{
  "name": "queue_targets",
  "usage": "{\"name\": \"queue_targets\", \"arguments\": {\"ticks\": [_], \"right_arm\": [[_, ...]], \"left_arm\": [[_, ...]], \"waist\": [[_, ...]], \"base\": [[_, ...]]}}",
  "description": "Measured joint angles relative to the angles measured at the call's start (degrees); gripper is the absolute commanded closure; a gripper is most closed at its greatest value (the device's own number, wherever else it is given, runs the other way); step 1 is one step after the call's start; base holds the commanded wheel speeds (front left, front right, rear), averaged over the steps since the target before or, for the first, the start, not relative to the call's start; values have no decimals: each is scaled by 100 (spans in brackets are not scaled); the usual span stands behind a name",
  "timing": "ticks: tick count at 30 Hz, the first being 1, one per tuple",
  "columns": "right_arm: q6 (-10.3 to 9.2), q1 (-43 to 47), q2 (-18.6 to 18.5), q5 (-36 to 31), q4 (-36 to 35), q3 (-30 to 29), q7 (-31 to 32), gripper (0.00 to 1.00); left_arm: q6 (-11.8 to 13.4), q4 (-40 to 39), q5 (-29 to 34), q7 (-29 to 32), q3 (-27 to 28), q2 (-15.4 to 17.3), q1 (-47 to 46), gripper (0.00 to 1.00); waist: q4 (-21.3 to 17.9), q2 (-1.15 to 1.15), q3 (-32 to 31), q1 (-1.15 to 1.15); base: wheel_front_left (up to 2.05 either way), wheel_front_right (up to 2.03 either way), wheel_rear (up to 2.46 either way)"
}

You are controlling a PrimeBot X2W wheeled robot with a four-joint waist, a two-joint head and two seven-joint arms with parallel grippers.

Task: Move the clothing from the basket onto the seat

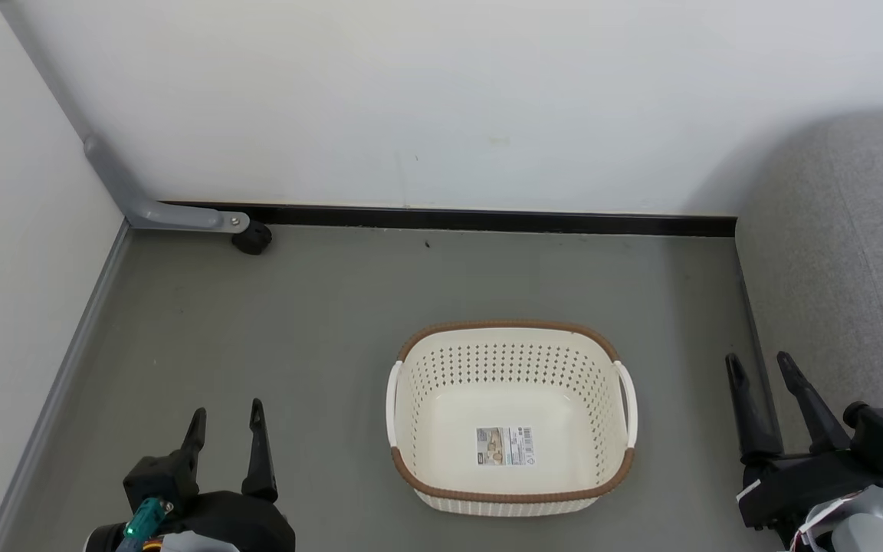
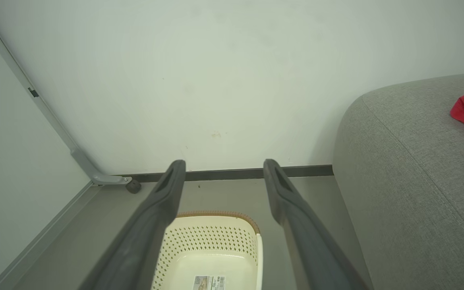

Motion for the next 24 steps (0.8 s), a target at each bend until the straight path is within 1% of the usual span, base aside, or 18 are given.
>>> {"name": "queue_targets", "arguments": {"ticks": [4, 22, 23, 24], "right_arm": [[0, 64, 22, -30, -3, -1, 0, 0], [0, 205, 77, -49, -53, -11, 0, 0], [0, 205, 81, -55, -55, -14, 0, 100], [0, 205, 87, -58, -56, -18, 0, 100]], "left_arm": [[-48, 51, 0, -1, 15, 2, 44, 0], [-48, 22, 24, -1, 119, -18, 148, 0], [-48, 20, 35, -1, 135, -16, 149, 100], [-51, 15, 40, -1, 147, -13, 151, 100]], "waist": [[-12, 0, -82, 0], [-14, 0, -242, 0], [-12, 0, -246, 0], [-11, 0, -251, 0]], "base": [[0, 0, 0], [0, 0, 0], [0, 0, 0], [0, 0, 0]]}}
